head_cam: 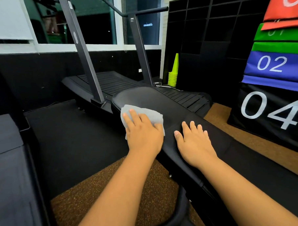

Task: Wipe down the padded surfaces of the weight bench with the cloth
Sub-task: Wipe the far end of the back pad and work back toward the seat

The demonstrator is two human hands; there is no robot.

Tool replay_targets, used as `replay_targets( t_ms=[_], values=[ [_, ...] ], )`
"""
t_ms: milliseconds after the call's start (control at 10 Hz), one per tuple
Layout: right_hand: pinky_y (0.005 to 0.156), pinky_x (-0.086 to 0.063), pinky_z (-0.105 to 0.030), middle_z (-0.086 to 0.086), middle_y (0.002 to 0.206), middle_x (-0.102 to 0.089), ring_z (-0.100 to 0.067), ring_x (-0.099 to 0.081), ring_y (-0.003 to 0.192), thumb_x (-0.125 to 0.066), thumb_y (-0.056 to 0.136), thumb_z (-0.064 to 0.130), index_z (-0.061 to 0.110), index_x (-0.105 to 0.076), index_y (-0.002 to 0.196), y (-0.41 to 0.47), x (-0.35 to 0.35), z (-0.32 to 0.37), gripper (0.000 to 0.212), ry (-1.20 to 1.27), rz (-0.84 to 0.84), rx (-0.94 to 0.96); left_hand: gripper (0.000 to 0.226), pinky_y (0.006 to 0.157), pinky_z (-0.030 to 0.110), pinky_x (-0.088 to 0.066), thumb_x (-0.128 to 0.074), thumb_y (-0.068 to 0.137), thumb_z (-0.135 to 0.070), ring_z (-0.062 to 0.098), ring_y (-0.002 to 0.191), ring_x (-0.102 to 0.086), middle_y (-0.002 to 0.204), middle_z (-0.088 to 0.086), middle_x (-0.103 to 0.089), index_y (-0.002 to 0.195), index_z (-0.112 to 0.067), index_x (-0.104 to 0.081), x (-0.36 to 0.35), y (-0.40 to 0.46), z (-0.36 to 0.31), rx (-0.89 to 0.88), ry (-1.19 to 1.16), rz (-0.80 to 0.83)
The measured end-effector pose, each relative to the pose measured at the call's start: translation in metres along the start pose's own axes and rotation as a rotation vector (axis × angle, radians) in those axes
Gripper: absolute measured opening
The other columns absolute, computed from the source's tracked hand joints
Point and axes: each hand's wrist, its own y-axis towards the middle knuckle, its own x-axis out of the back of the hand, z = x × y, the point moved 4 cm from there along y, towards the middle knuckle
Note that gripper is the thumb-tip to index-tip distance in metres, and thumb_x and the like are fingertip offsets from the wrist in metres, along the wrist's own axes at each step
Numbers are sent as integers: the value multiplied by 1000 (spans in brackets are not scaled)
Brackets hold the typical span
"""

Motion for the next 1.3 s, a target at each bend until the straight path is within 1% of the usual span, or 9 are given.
replay_targets(
  t_ms=[100,300,400,500,600,800,1000,1100,1300],
  values=[
    [120,-10,-48,-14,161,-11,-34,-7,148,-16,101,49,16,-15,155,0,-1,1,63,-3,-9,4,61,119,52,-11,-35,99,-41,44,147,-5,159,24,-14,140,3,-36,-1,-20,1,15,-78,-91],
    [120,-9,-48,-13,162,-9,-33,-6,148,-16,101,51,17,-14,155,1,-2,-1,64,2,-14,8,74,120,47,-13,-33,96,-41,29,149,15,162,13,13,155,-8,-3,7,6,9,72,-128,41],
    [121,-7,-47,-12,162,-8,-32,-4,149,-16,101,51,17,-13,155,1,-1,-1,64,13,-7,9,75,118,44,-10,-35,96,-40,25,148,21,162,8,18,156,-11,0,15,21,15,111,-238,96],
    [121,-7,-47,-12,162,-8,-32,-4,149,-16,101,51,18,-13,155,0,-2,-1,64,21,-9,9,70,119,40,-4,-35,98,-36,26,149,15,163,12,11,155,-7,-6,11,13,17,86,-329,-24],
    [121,-7,-47,-12,162,-8,-32,-4,149,-17,101,51,18,-13,155,1,-2,-1,63,23,-13,5,63,118,37,-12,-35,103,-32,28,150,0,163,12,8,155,-7,-10,-1,-26,8,99,-459,-120],
    [121,-9,-48,-12,162,-10,-32,-6,149,-17,100,51,18,-15,154,2,-3,-2,63,16,-30,6,71,115,37,-14,-33,103,-36,31,148,-7,163,14,7,155,-7,7,-14,-35,3,231,-624,-67],
    [121,-7,-47,-11,162,-9,-31,-5,149,-17,101,52,18,-14,155,1,-2,-1,64,28,-24,10,78,108,48,-34,-41,98,-48,41,131,-39,152,21,-30,155,-8,-5,-12,37,40,583,-892,-35],
    [121,-10,-48,-11,162,-11,-31,-7,149,-17,100,52,19,-15,154,2,-3,-1,64,28,-33,16,77,108,46,-36,-43,96,-50,37,129,-42,149,18,-36,154,-11,-10,-21,21,39,568,-1003,-27],
    [120,-10,-48,-10,162,-12,-30,-7,149,-17,101,50,19,-15,154,3,-4,-2,62,4,-28,-5,82,109,48,-36,-43,97,-50,33,132,-41,153,14,-31,155,-12,0,-48,-22,17,510,-1064,36]
  ],
)
